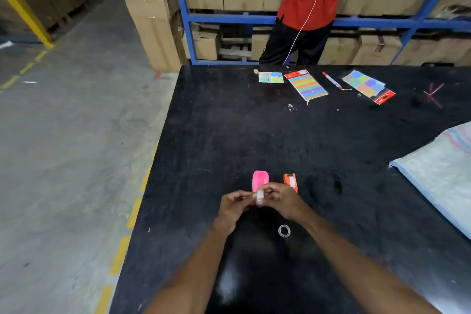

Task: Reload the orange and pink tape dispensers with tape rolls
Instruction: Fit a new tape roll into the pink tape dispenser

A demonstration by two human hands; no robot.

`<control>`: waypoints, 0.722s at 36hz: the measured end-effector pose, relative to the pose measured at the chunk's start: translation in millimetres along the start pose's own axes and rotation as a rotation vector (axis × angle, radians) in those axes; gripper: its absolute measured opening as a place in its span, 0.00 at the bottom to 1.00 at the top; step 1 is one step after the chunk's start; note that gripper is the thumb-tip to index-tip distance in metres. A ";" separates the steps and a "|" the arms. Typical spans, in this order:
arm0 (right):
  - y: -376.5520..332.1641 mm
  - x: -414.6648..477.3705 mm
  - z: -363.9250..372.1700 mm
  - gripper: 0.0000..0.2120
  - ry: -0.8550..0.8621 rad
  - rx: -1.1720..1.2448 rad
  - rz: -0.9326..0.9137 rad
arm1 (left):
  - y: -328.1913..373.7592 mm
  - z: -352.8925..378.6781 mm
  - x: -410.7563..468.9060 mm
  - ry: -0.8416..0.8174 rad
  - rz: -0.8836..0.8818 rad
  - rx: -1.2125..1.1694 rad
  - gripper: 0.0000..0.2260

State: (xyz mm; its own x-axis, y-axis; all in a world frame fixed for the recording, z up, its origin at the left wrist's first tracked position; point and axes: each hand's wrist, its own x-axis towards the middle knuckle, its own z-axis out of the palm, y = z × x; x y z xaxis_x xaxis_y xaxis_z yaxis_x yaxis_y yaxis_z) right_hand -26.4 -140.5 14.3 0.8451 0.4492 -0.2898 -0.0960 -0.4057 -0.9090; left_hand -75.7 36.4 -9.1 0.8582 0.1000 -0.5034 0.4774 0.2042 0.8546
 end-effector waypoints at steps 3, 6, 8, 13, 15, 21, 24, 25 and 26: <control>10.7 14.2 -6.4 0.14 0.035 -0.053 0.014 | 1.3 0.6 17.2 -0.004 -0.021 0.116 0.05; 19.1 33.8 -15.4 0.15 0.083 -0.162 0.014 | 3.6 -1.8 39.5 0.015 0.094 0.282 0.07; 25.2 48.3 -22.6 0.13 0.081 -0.246 0.013 | 1.4 -5.3 55.4 0.006 0.151 0.428 0.13; 30.3 71.1 -31.6 0.16 0.056 -0.465 0.013 | 9.6 -1.0 81.1 -0.110 0.158 0.900 0.44; 31.5 76.8 -30.3 0.19 0.047 -0.603 0.030 | 14.5 1.3 87.8 -0.198 0.160 0.969 0.50; 46.7 89.1 -25.7 0.21 0.063 -0.706 0.068 | 4.9 2.4 105.7 -0.298 0.245 1.082 0.54; 45.6 94.6 -24.9 0.20 0.053 -0.738 0.056 | -5.9 1.2 112.3 -0.244 0.327 1.111 0.49; 44.8 96.2 -24.9 0.20 0.047 -0.748 0.053 | -8.2 0.3 113.6 -0.231 0.346 1.105 0.48; 45.5 97.2 -25.4 0.20 0.041 -0.762 0.059 | -11.0 -0.4 115.4 -0.225 0.352 1.095 0.48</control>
State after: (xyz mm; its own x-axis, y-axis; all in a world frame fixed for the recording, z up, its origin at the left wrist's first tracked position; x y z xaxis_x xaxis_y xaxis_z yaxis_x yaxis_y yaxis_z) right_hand 64.7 -135.4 -47.6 0.8699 0.3862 -0.3067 0.2354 -0.8717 -0.4298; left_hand 18.1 46.1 -76.7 0.9370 -0.2130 -0.2771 0.0200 -0.7590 0.6508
